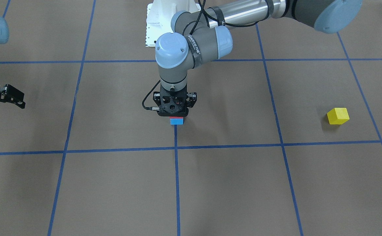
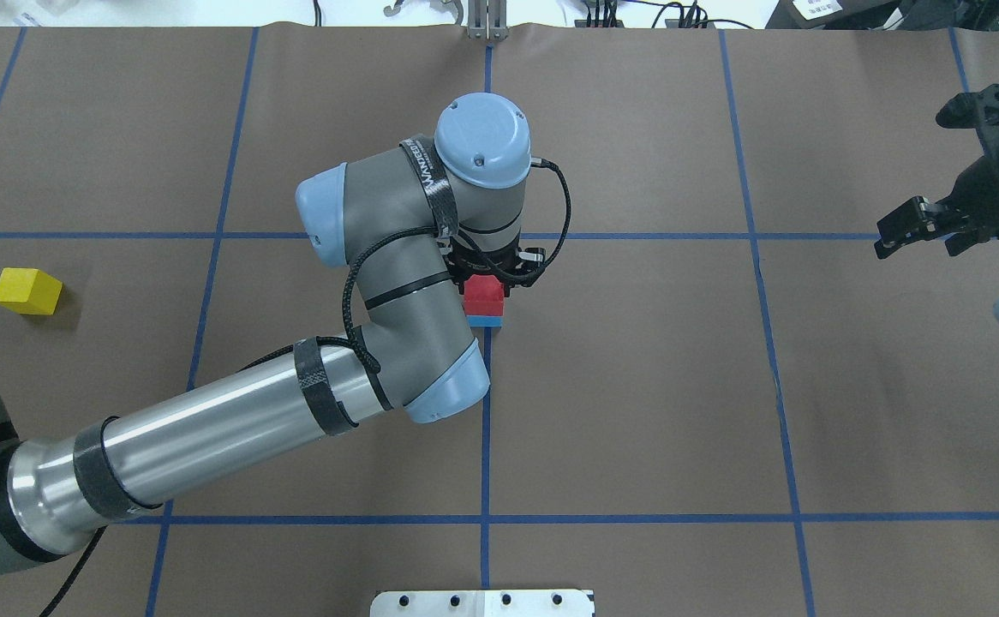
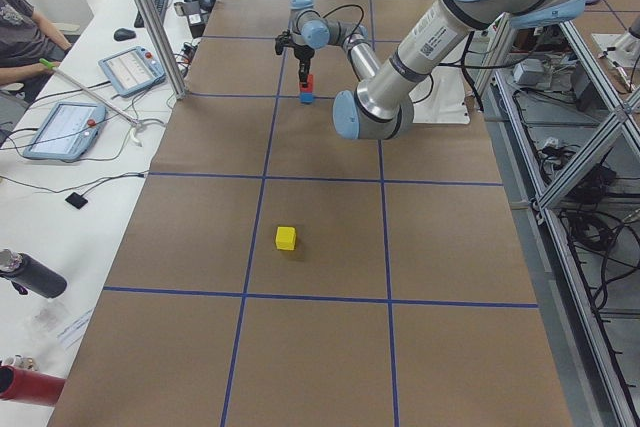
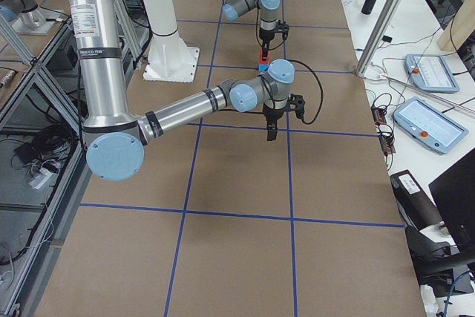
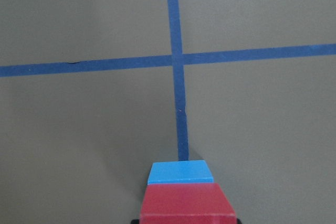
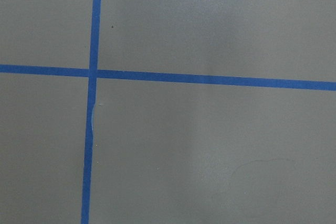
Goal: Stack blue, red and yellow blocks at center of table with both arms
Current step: 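Lower the red cube onto the blue cube and open the left gripper, then move the left gripper back to the yellow cube, then grasp the yellow cube with the left gripper and lift it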
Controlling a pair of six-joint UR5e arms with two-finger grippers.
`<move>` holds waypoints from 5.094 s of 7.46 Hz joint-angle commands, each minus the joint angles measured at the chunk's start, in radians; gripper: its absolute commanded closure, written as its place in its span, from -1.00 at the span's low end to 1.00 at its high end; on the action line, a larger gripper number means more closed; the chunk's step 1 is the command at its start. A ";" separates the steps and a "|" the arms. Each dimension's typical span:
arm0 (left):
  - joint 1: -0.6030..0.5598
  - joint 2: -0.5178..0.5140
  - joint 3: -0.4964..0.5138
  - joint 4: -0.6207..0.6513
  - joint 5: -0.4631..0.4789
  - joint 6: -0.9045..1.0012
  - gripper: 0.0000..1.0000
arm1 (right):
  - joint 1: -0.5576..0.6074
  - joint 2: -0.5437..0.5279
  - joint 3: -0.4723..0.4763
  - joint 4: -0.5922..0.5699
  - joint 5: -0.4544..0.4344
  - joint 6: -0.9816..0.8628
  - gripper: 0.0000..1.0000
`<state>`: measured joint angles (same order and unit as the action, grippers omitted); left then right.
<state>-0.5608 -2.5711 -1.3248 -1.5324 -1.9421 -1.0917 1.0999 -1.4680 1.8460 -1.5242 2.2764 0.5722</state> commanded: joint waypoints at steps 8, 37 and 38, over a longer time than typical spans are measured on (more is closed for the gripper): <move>-0.100 0.157 -0.309 0.115 -0.012 0.094 -1.00 | 0.000 0.000 -0.005 0.001 -0.002 -0.008 -1.00; -0.490 0.740 -0.193 -0.368 -0.408 0.414 1.00 | 0.000 0.000 0.016 0.004 -0.002 0.012 -1.00; -0.467 0.597 -0.242 -0.195 -0.403 0.335 1.00 | 0.000 0.000 0.016 0.004 -0.002 0.012 -1.00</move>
<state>-1.0454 -1.8260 -1.5159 -1.8968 -2.3433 -0.6916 1.0999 -1.4680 1.8615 -1.5202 2.2746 0.5829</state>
